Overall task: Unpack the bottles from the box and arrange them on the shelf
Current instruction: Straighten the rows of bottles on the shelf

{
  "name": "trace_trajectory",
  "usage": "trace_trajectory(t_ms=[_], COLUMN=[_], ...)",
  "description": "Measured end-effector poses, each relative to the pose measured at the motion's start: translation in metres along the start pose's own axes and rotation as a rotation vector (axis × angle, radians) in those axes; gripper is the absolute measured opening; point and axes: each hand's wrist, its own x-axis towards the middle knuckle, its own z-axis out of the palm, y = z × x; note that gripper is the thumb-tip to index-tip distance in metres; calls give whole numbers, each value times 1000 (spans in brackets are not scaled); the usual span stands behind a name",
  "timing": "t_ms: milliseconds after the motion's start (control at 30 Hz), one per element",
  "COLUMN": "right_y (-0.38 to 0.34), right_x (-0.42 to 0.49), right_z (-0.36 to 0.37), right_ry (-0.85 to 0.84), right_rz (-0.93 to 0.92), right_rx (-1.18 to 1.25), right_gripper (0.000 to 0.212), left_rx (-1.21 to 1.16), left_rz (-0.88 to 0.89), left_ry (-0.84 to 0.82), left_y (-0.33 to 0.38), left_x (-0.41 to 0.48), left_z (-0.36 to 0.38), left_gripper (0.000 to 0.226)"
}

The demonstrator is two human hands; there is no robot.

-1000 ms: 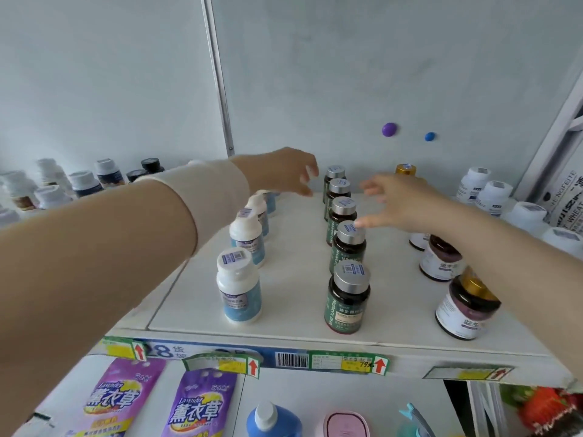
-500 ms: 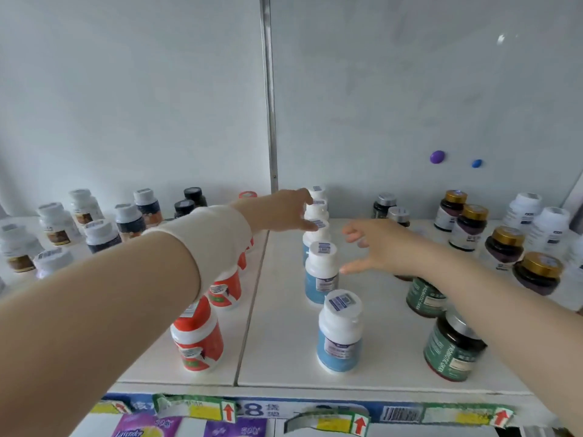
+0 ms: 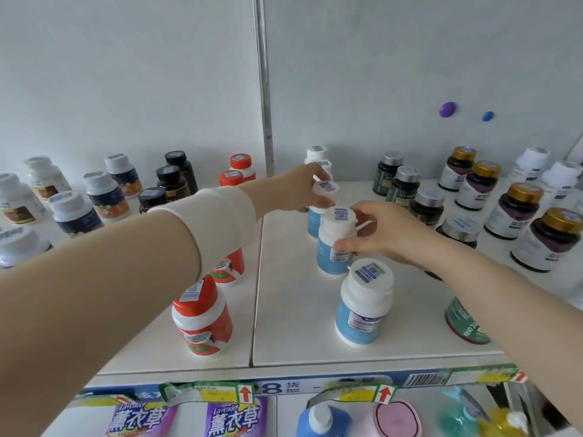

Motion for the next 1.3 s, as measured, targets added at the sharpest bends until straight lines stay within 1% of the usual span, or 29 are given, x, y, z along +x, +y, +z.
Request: trace_trajectory(t_ms=[100,267,433,533,600,667,700,767,867,967,1133,1200,1300], right_y=[2,6,6,5,1,-4,-7,-14,-32,-58,-104,-122,-140], right_x=[-4,-4,-6,-7,-7,-7,-7,-7,-4,2,10,12,12], right_z=[-1,0,1,0,-5,-14,-20,-33,-44,-39,-7,10,32], right_ry=[19,27,20,6,-3,11,23,43,68,52,34,26,-1], right_rz=[18,25,15,5,1,14,14,2,-43,-137,-213,-230,-229], right_rx=[-16,36,29,0,-50,-68,-84,-175,-375,-581,-797,-830,-770], right_gripper=[49,44,44,46,56,68,70,68,62,58,58,56,57], left_rx=[-26,-44,-52,-33,-7,49,81,131,234,454,727,767,765], left_rz=[2,5,-13,-31,-53,-62,-65,-70,-69,-68,-101,-91,-80], left_ry=[-10,-23,-20,-20,-42,-43,-31,0,66,98,77,61,41], left_y=[1,5,5,5,4,3,3,3,3,-4,-33,-49,-70], left_x=[2,3,4,2,-1,-7,-11,-21,-40,-62,-100,-107,-105], left_z=[2,5,7,8,8,5,2,-10,-36,-66,-102,-110,-116], left_gripper=[48,45,46,55,65,72,72,63,48,46,47,46,48])
